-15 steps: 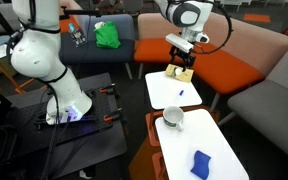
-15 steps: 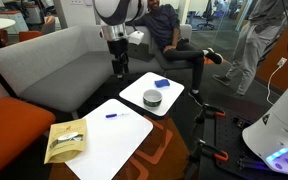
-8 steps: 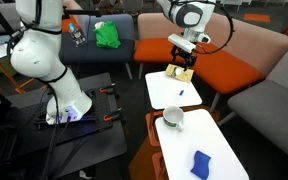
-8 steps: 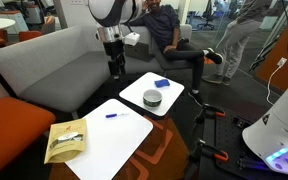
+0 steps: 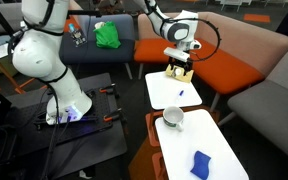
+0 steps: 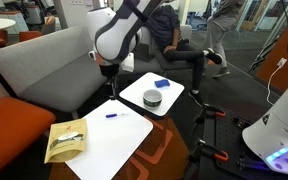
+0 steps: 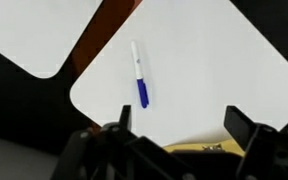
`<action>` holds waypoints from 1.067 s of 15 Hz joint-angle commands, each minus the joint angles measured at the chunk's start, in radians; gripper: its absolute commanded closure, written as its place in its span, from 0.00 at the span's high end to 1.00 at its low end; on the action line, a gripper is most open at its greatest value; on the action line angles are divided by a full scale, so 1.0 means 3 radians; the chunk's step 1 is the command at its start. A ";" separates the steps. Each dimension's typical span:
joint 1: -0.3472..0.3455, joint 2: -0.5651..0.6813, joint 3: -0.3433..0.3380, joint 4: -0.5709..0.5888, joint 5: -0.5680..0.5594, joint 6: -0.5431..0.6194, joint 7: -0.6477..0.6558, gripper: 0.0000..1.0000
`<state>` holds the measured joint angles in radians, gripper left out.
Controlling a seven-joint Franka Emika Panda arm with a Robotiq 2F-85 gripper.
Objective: Put the pen in the mug
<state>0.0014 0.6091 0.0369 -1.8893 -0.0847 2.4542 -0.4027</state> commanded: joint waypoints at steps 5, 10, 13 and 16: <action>-0.0139 0.0537 0.0057 0.0239 -0.0167 0.0279 -0.0075 1.00; -0.0171 0.1022 0.0116 0.0742 -0.0234 0.0141 -0.0142 1.00; -0.0152 0.1284 0.0112 0.1057 -0.0240 0.0031 -0.0140 1.00; -0.0159 0.1513 0.0135 0.1382 -0.0226 -0.0078 -0.0161 0.95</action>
<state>-0.0303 1.0036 0.0549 -1.5834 -0.1407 2.5127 -0.4277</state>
